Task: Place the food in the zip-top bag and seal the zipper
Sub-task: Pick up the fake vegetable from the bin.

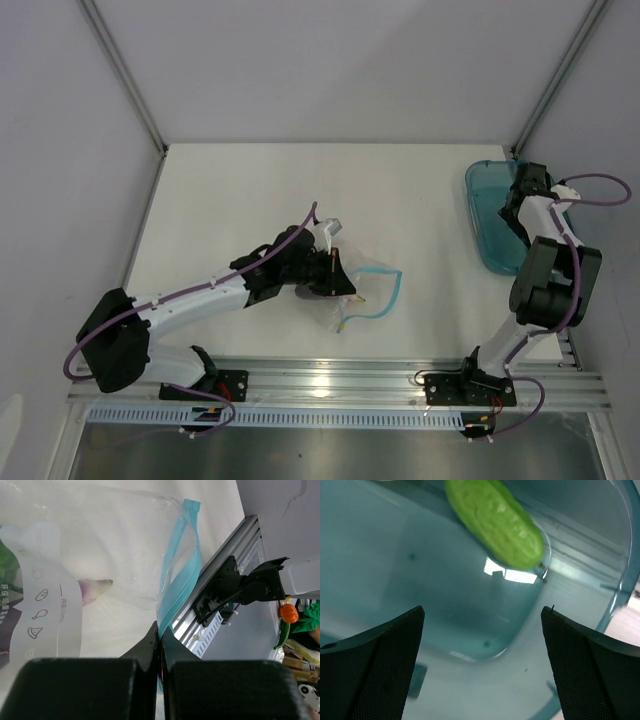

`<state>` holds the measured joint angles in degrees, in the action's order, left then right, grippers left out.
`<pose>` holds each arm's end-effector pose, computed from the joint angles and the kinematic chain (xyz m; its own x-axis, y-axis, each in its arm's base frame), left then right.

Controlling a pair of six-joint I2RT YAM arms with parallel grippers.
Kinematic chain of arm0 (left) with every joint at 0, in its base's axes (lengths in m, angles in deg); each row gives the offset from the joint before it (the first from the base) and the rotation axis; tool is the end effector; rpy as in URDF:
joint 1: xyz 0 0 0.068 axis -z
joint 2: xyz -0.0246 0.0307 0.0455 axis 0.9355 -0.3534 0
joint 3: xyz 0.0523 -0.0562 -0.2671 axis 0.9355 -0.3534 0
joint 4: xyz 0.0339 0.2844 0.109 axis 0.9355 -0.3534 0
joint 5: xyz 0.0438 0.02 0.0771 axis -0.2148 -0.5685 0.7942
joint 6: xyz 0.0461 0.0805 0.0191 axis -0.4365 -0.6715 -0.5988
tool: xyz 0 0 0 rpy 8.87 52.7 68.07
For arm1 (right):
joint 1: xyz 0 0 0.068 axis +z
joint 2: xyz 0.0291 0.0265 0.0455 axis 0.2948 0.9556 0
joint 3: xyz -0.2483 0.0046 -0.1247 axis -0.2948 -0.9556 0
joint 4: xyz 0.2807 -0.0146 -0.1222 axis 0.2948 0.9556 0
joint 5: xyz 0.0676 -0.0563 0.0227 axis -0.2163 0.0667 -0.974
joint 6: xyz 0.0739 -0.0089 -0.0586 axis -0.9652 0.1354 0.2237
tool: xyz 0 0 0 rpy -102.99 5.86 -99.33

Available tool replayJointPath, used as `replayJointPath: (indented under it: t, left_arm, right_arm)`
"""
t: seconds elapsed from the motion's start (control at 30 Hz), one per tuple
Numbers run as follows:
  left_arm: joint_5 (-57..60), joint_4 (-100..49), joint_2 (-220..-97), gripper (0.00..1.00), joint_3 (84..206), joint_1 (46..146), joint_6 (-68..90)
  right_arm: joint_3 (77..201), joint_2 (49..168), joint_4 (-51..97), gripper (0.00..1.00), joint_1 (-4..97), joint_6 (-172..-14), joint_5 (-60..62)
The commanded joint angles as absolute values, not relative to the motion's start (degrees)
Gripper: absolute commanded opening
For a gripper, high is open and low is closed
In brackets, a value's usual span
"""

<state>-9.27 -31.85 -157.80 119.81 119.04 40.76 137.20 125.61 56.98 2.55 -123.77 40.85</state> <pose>0.2161 -0.2987 0.2054 -0.8558 0.0413 -0.5157 0.4440 0.5703 -0.6911 0.4006 -0.1511 0.1902 -0.3580 0.6297 -0.6894 0.8855 0.4631 -0.0368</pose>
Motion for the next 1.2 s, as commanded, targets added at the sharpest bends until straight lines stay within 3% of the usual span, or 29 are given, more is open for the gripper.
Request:
replayJointPath:
  t: [0.0,0.47,1.17]
  left_arm:
    - [-11.86,-31.47,-159.64,0.01,124.15,119.05,40.2]
    - [-15.46,-32.52,-167.81,0.01,130.48,118.96,39.32]
    - [-20.92,-32.26,-174.58,0.01,135.05,118.52,40.11]
  right_arm:
    - [141.28,130.76,54.21,0.99,0.18,-117.79,42.33]
    - [139.97,138.42,41.82,0.98,-0.17,-106.8,49.88]
    - [143.4,145.71,40.76,0.93,-1.49,-100.65,53.31]
